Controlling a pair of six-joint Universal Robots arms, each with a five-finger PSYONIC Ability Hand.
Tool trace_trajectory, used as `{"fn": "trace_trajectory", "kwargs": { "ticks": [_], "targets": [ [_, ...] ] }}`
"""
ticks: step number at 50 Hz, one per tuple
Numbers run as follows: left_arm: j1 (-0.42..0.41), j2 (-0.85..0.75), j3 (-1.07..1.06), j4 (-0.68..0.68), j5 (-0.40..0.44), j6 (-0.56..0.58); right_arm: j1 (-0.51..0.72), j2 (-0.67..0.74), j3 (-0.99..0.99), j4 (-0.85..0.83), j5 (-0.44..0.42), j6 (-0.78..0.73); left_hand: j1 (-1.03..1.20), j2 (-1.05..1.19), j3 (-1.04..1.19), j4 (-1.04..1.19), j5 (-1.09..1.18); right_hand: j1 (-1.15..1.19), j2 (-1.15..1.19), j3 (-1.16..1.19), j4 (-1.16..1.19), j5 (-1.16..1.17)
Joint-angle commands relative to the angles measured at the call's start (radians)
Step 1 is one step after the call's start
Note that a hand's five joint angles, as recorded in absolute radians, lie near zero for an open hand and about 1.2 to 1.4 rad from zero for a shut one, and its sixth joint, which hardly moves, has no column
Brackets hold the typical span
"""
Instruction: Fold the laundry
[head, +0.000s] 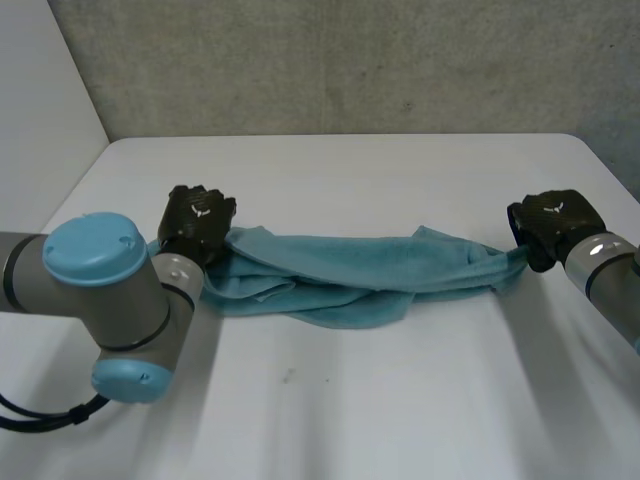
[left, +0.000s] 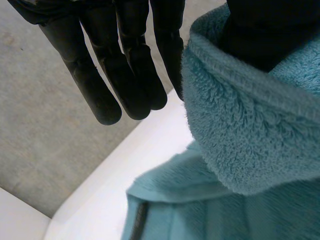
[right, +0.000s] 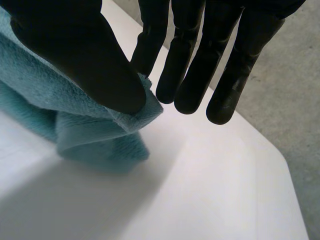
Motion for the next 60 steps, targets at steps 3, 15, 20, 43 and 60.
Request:
{"fn": "trace_trajectory", "kwargs": {
  "ticks": [3, 15, 20, 43, 60],
  "targets": [
    [0.022, -0.084, 0.328, 0.012, 0.065, 0.052, 0.03, 0.136, -0.381, -0.004, 0.019, 0.003, 0.235, 0.197, 0.203, 0.201, 0.295, 0.433, 0.218, 0.213, 0.205, 0.231],
    [0.03, 0.045, 0.604, 0.46, 0.146, 0.055, 0.1, 0.058, -0.752, -0.391, 0.151, 0.075, 0.235, 0.197, 0.203, 0.201, 0.295, 0.433, 0.218, 0.213, 0.205, 0.231],
    [0.04, 0.097, 0.542, 0.385, 0.146, 0.007, 0.101, -0.072, -0.516, -0.425, 0.116, 0.099, 0.235, 0.197, 0.203, 0.201, 0.295, 0.433, 0.218, 0.213, 0.205, 0.231],
    [0.054, 0.084, -0.165, 0.04, 0.146, -0.039, 0.002, -0.141, 0.193, -0.227, -0.061, 0.099, 0.235, 0.197, 0.203, 0.201, 0.295, 0.433, 0.218, 0.213, 0.205, 0.231],
    [0.071, 0.079, -0.2, 0.029, 0.142, -0.045, -0.103, -0.143, 0.184, -0.28, -0.04, 0.099, -0.616, -0.654, -0.648, -0.65, -0.556, 0.433, 0.218, 0.213, 0.205, 0.231]
  ]
}}
